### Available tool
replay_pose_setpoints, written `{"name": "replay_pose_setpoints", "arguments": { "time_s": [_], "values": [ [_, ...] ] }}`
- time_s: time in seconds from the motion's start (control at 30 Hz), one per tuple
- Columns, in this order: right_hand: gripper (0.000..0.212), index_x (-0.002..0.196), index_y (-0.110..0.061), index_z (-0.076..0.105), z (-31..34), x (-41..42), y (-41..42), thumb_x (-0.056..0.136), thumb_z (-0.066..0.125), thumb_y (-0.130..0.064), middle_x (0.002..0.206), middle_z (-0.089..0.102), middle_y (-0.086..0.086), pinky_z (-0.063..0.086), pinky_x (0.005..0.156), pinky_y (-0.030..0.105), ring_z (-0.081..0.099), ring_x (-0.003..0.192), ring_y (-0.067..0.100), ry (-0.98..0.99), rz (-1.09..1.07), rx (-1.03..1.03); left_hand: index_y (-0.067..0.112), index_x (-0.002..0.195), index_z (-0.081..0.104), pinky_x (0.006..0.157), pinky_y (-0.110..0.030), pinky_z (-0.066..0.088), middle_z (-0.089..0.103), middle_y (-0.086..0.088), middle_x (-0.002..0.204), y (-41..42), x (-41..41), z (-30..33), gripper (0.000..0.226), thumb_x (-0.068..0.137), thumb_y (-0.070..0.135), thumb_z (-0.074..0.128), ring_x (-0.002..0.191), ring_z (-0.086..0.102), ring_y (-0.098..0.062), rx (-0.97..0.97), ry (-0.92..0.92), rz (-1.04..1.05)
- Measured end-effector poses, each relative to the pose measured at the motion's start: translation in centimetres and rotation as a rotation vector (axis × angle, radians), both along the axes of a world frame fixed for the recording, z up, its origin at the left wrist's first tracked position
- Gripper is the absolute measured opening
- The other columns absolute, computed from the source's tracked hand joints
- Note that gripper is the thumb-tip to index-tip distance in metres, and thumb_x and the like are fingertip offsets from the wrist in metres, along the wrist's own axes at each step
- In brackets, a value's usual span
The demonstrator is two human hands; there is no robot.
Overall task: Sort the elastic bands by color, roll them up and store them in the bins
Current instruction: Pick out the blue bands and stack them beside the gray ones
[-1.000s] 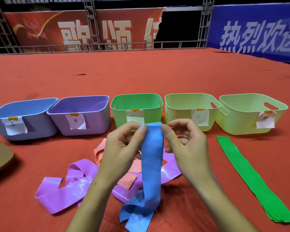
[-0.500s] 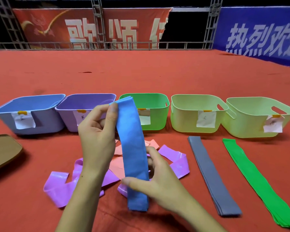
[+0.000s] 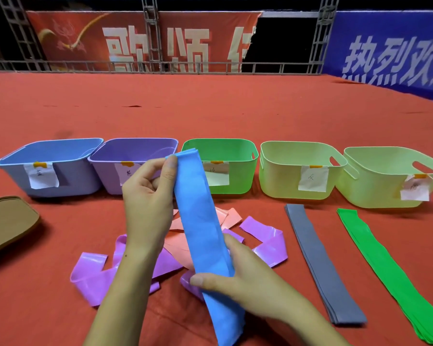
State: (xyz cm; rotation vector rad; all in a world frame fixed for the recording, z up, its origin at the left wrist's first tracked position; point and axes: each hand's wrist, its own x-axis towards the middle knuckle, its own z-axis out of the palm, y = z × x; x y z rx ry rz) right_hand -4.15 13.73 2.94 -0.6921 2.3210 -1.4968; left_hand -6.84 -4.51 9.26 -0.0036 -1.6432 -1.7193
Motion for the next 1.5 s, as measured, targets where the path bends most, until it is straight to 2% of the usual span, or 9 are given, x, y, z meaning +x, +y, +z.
{"name": "replay_pose_setpoints", "arguments": {
  "time_s": [0.1,0.27,0.5,0.7,0.9,1.0,1.17,1.3,1.5],
  "values": [
    [0.059,0.132,-0.039,0.054,-0.6,-0.7,1.0,0.083,0.076,-0.063,0.124,0.069,-0.018,0.055,0.1,0.041,0.066,0.114,0.0,0.019,0.015,0.14,0.012,0.099,0.075,0.052,-0.044,0.055,0.065,-0.037,0.079,-0.4,-0.9,-1.4,0.022,0.108,0.029,0.064,0.066,0.059,-0.023,-0.049,-0.083,-0.039],
    [0.043,0.122,-0.032,0.066,-1.6,-3.6,4.1,0.088,0.071,-0.06,0.095,0.073,-0.016,0.057,0.089,0.037,0.068,0.089,-0.001,0.144,-0.235,0.355,0.011,0.101,0.075,0.052,-0.035,0.058,0.07,-0.028,0.081,-0.4,-1.7,-2.8,0.021,0.108,0.026,0.062,0.065,0.062,-0.023,-0.123,-0.176,-0.078],
    [0.021,0.116,-0.039,0.07,-5.5,-8.5,8.6,0.096,0.067,-0.039,0.129,0.069,-0.004,0.049,0.105,0.041,0.058,0.13,0.025,0.23,-0.473,0.65,0.014,0.099,0.076,0.052,-0.031,0.056,0.068,-0.03,0.084,0.3,-1.7,-2.9,0.022,0.108,0.028,0.062,0.068,0.06,-0.024,-0.165,-0.194,-0.148],
    [0.021,0.101,-0.024,0.083,-3.1,-8.5,8.2,0.089,0.078,-0.008,0.102,0.079,-0.014,0.043,0.08,0.012,0.065,0.088,-0.014,0.322,-0.456,0.234,0.013,0.1,0.077,0.051,-0.028,0.054,0.071,-0.026,0.084,0.8,-0.9,-1.9,0.022,0.108,0.028,0.062,0.067,0.063,-0.021,-0.142,-0.186,-0.174],
    [0.037,0.122,-0.019,0.072,3.1,-7.3,4.3,0.09,0.08,-0.002,0.115,0.077,-0.006,0.055,0.086,0.02,0.071,0.103,0.006,0.348,-0.304,-0.349,0.01,0.101,0.078,0.052,-0.025,0.051,0.071,-0.015,0.079,0.8,0.7,0.2,0.025,0.107,0.029,0.063,0.069,0.061,-0.019,-0.071,-0.16,-0.261],
    [0.041,0.126,-0.021,0.068,4.6,-8.2,1.6,0.09,0.082,-0.009,0.12,0.075,0.005,0.055,0.077,0.027,0.069,0.093,0.012,0.231,-0.26,-0.554,0.01,0.1,0.078,0.061,-0.034,0.052,0.072,-0.029,0.087,0.4,1.6,1.1,0.026,0.105,0.03,0.064,0.074,0.063,-0.024,-0.039,-0.139,-0.311],
    [0.051,0.127,-0.012,0.068,2.8,-9.6,-2.1,0.078,0.083,-0.016,0.117,0.073,0.025,0.061,0.067,0.039,0.07,0.085,0.022,-0.03,-0.193,-0.444,0.012,0.097,0.08,0.056,-0.03,0.056,0.078,-0.014,0.083,-0.3,2.1,1.7,0.024,0.103,0.031,0.065,0.071,0.069,-0.02,-0.013,-0.128,-0.322],
    [0.029,0.118,-0.008,0.072,0.6,-9.4,-0.6,0.091,0.082,-0.01,0.112,0.078,0.005,0.067,0.073,0.045,0.076,0.092,0.021,0.056,-0.228,-0.142,0.012,0.1,0.08,0.054,-0.028,0.056,0.077,-0.02,0.085,-0.9,1.6,1.2,0.027,0.104,0.034,0.065,0.071,0.068,-0.021,-0.021,-0.178,-0.317],
    [0.035,0.124,-0.002,0.067,2.3,-5.1,1.0,0.11,0.052,-0.029,0.111,0.078,0.014,0.064,0.074,0.034,0.076,0.094,0.027,-0.177,-0.152,-0.463,0.008,0.103,0.078,0.055,-0.032,0.055,0.071,-0.034,0.093,-0.6,0.4,-0.2,0.03,0.106,0.034,0.063,0.074,0.063,-0.026,-0.057,-0.231,-0.304]
  ]
}}
